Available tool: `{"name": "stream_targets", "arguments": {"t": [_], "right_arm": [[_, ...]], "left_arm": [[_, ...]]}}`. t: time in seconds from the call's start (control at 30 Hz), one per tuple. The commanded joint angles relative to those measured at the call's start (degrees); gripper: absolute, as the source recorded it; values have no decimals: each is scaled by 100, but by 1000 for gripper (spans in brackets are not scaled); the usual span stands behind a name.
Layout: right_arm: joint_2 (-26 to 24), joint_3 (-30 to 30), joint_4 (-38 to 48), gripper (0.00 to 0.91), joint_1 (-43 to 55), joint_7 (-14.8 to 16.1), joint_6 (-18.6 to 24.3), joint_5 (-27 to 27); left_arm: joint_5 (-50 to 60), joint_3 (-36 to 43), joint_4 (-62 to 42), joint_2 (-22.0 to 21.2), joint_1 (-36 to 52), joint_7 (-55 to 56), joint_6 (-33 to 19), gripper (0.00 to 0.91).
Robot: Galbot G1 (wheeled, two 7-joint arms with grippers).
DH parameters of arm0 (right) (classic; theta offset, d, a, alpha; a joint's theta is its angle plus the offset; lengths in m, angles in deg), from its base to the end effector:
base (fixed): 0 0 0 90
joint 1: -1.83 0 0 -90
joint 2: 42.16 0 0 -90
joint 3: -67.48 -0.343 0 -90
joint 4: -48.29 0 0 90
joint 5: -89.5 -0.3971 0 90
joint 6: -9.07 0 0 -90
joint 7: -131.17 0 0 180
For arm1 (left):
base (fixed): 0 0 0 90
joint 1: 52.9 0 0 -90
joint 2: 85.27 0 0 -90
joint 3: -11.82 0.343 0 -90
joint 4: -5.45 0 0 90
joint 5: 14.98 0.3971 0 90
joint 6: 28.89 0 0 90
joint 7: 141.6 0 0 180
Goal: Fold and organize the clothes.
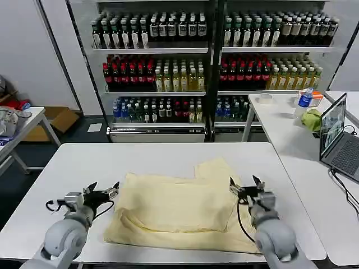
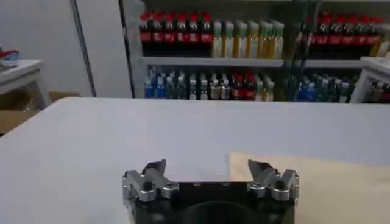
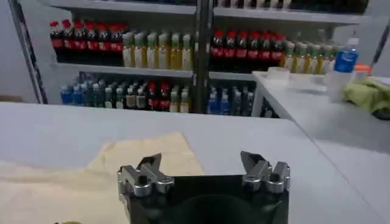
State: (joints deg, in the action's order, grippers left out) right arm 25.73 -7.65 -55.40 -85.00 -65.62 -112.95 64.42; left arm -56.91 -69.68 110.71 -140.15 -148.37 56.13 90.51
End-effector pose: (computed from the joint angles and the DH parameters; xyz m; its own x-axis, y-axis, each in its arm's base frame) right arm 0.3871 -0.0020 -0.2469 -0.9291 -0.0381 0.3678 -0.0668 0.9956 -0.0656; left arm 0.3555 0.0909 -0.2627 -0.8816 0.0035 0.4719 0.0029 1.0000 -0.0019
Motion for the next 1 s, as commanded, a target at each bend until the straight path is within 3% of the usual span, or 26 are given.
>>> {"name": "stream_targets", "arguments": {"t": [0.03,0.33,1.0], "right_arm": [[233,663,1757,907,1635,-40,-109,-220],[606,624,2700,907,2066,-44,-105,-265],[1048,671,3579,907,2482,-68,-109,-271]], "left_arm": [[99,1124,-1499,-80,1599,12,178,907],[75,1460,-1926,-263,2130,-28,199,907],[52,1636,-1961,-381,2142,-204,304,907]]}}
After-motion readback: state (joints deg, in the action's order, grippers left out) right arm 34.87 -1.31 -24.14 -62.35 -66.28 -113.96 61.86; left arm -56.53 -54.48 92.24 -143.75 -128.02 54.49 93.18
